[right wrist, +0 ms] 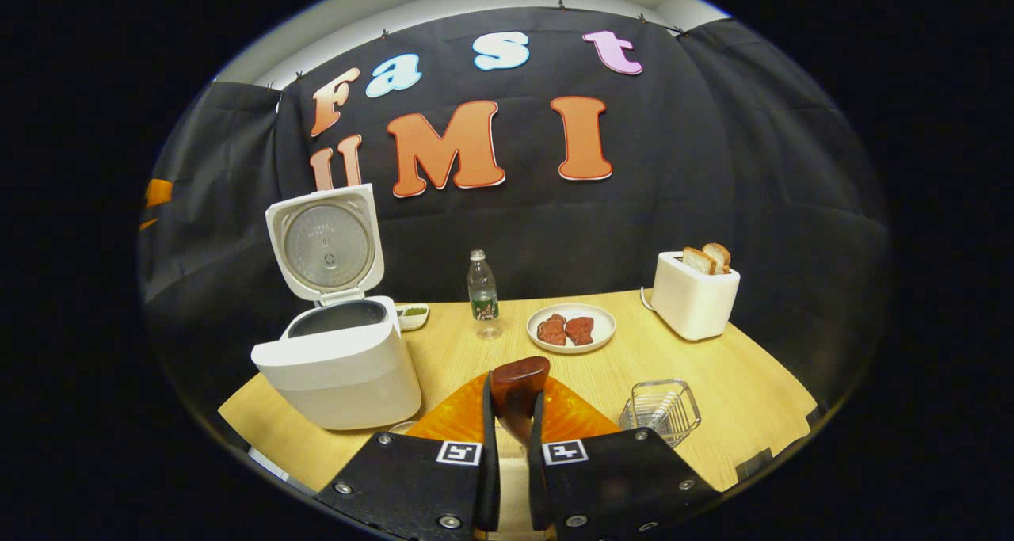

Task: Close the left gripper, press the button to open the rice cooker; take a wooden spoon from the chopstick holder with the right hand, scoop a spoonful of rice and pour it into the rice cooker, then put the wooden spoon back into the chopstick holder.

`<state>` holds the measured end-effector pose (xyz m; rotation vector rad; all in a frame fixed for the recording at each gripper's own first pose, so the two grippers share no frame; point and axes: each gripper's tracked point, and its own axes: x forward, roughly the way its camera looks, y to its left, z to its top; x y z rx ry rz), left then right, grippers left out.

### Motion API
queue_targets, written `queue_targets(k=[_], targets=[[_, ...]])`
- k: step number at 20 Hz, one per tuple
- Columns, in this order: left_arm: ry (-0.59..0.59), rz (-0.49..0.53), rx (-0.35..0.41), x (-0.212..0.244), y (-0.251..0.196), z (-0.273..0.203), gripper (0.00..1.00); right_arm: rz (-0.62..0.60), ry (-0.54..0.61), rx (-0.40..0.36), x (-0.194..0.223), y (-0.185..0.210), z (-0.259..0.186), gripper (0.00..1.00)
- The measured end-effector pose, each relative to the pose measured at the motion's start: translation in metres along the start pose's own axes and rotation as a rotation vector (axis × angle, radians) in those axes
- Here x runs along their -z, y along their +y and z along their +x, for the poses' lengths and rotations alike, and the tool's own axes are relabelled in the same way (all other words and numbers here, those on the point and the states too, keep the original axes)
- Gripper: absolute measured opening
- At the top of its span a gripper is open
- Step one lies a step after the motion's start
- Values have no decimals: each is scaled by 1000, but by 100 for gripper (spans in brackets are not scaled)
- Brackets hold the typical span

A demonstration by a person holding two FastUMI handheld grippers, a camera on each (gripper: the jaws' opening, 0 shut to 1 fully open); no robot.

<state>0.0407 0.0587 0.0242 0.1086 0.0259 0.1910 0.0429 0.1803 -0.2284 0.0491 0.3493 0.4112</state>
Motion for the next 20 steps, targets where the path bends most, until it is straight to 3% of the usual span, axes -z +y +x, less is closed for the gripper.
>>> queue_targets(k=[6, 12, 20], targets=[[16, 14, 3, 8, 2, -1, 100, 6, -42, -8, 18, -1, 0, 14], [49, -13, -19, 23, 15, -3, 100, 192, -45, 22, 33, -8, -15, 14], [86, -45, -46, 35, 27, -6, 100, 387, 9, -83, 38, 37, -17, 14]])
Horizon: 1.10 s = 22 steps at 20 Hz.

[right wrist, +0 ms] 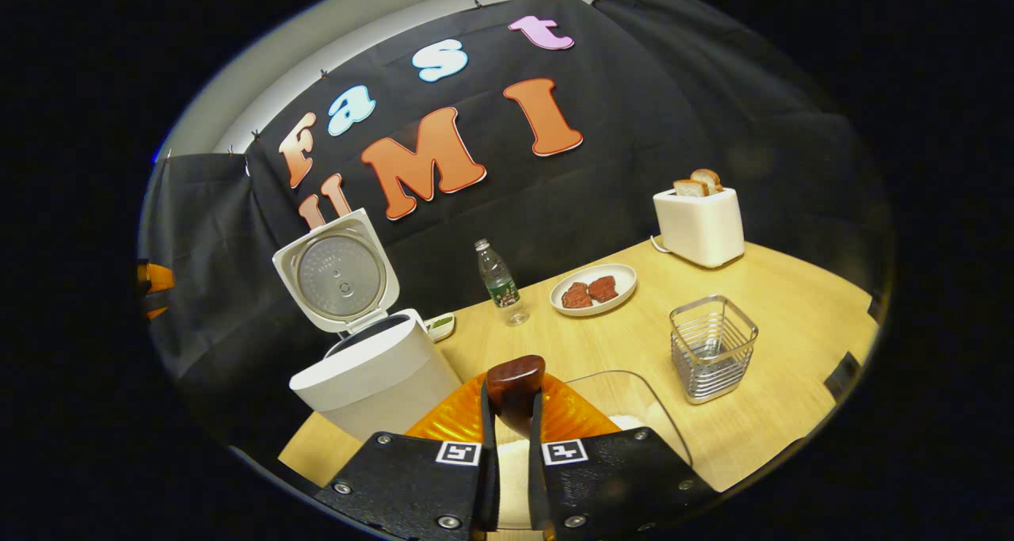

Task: Close the left gripper, press the button to open the rice cooker; take a wooden spoon from the chopstick holder with the right hand, scoop a spoonful of rice and pour it into the rice cooker, then put the wooden spoon back into the chopstick holder.

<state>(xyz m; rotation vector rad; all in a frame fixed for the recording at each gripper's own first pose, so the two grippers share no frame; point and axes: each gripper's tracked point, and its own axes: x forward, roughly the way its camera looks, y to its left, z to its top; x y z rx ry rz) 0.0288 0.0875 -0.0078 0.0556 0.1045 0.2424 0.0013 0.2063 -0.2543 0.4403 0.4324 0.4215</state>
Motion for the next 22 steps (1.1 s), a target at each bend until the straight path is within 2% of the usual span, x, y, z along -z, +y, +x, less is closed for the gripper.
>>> queue_targets(k=[3, 7, 10, 15, 22], targets=[[11, 3, -5, 3, 4, -1, 100, 190, 34, -25, 12, 7, 5, 14], [12, -10, -8, 2, 5, 0, 100, 476, 97, 13, 14, -20, 14, 14], [18, -21, -2, 6, 4, 0, 100, 679, 135, 6, 13, -30, 9, 14], [23, -33, 18, 8, -6, 4, 100, 835, 115, 12, -1, -48, -9, 14], [-6, -18, 35, -2, -13, 9, 100, 949, 57, 46, -41, -68, -34, 13]])
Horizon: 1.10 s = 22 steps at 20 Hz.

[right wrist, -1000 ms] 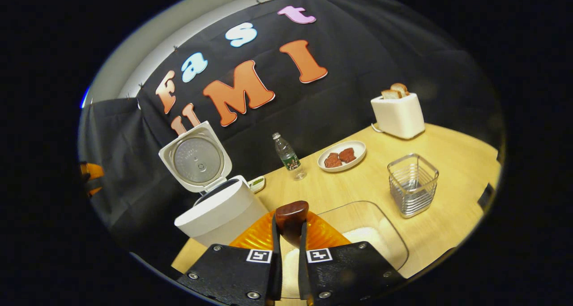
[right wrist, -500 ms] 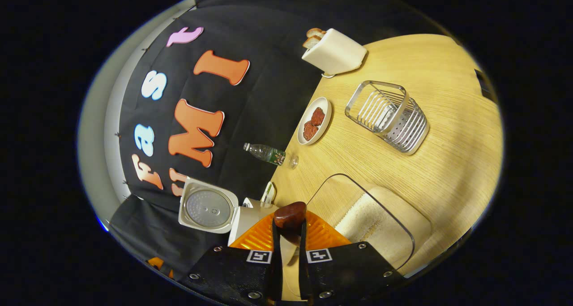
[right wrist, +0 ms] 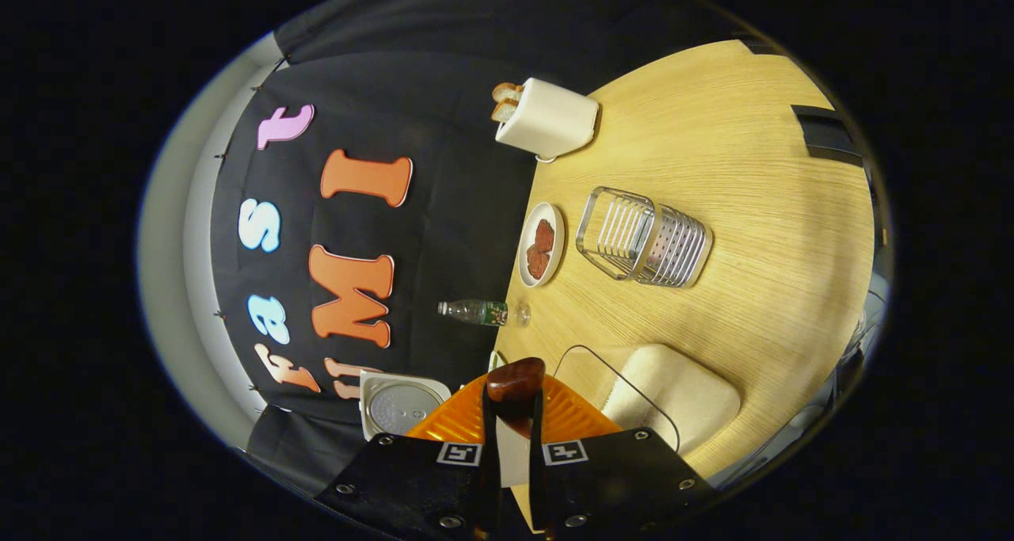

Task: Close the left gripper, press the button to open the rice cooker; take a wooden spoon from the chopstick holder with the right hand, scoop a spoonful of rice and pour it into the rice cooker, then put the wooden spoon back into the chopstick holder.

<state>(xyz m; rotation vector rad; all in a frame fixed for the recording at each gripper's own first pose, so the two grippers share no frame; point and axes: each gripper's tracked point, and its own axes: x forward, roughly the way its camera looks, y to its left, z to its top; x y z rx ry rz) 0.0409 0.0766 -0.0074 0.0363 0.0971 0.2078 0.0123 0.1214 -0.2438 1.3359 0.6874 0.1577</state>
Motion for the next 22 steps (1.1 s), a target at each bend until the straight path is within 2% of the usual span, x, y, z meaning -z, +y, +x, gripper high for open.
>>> queue_targets(k=[4, 9, 16, 22], targets=[[-3, -10, 8, -1, -5, 4, 100, 85, -9, -17, -15, 21, -14, 13], [5, -4, 30, 0, -13, 6, 100, 106, -16, -50, -25, 59, -16, 14], [-12, 4, 48, -5, -19, 3, 100, 106, 30, -151, -13, 136, 1, 14], [5, -5, 65, 6, -21, -1, 100, 64, 91, -224, 16, 212, 40, 13]])
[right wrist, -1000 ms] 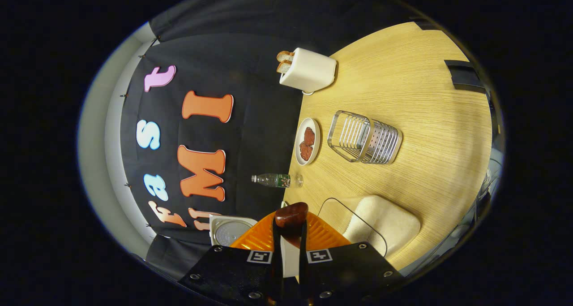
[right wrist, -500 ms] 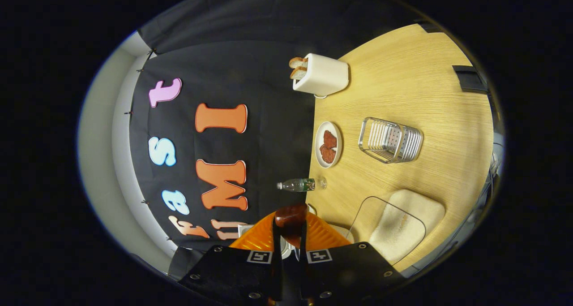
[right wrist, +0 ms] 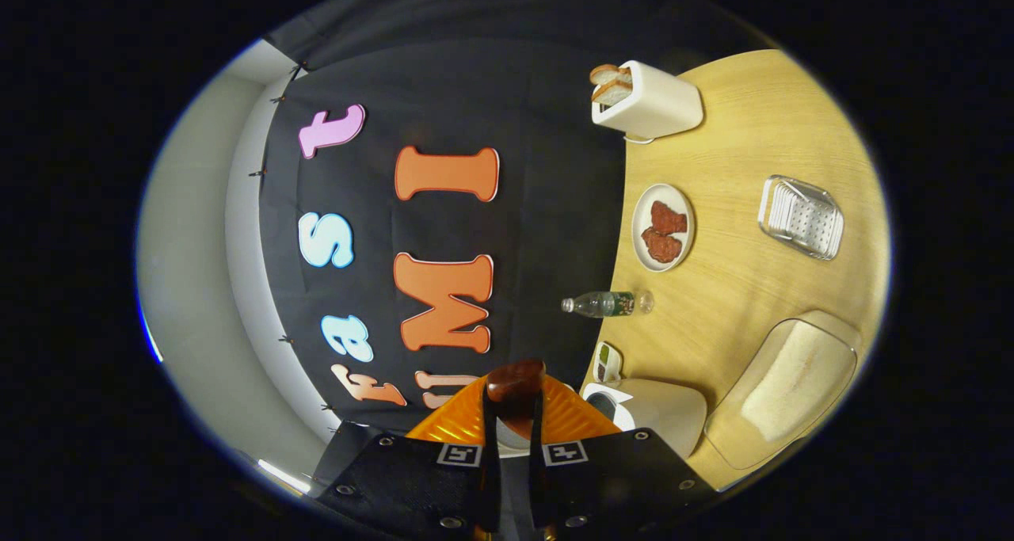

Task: Close the left gripper, press the button to open the rice cooker; take a wooden spoon from the chopstick holder with the right hand, scoop a spoonful of rice and pour it into the rice cooker, then put the wooden spoon back into the chopstick holder.

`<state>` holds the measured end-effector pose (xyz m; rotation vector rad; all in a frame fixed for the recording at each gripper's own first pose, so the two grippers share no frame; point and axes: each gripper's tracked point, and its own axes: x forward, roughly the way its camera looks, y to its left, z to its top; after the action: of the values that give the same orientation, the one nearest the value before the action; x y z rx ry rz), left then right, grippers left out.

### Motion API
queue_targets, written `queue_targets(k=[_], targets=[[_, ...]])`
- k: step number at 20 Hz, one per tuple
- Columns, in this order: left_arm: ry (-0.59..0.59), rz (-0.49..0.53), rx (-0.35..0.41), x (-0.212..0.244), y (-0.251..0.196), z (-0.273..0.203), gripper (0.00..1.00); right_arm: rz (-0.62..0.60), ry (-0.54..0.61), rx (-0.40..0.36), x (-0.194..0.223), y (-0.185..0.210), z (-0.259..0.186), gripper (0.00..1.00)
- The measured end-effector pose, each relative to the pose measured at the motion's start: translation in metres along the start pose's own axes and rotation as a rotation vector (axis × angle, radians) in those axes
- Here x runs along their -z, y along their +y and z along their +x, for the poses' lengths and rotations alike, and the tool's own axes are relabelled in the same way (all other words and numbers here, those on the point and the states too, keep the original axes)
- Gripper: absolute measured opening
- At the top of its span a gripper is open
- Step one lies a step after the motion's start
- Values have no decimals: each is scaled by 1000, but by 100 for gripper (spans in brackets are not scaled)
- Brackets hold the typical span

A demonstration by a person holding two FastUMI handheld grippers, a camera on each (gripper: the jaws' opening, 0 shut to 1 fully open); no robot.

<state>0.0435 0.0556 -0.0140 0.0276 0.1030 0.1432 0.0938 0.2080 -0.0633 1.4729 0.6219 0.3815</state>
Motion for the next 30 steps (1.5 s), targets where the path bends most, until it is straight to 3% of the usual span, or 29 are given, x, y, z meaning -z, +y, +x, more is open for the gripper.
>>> queue_targets(k=[7, 14, 30], targets=[[13, -23, -18, 7, 13, 1, 100, -81, 72, -33, 53, 39, 86, 14], [40, -30, -37, 18, 32, 1, 100, -282, 84, -23, 97, 48, 150, 13], [56, -59, -70, 27, 59, 10, 100, -656, 54, -8, 128, 55, 191, 14]])
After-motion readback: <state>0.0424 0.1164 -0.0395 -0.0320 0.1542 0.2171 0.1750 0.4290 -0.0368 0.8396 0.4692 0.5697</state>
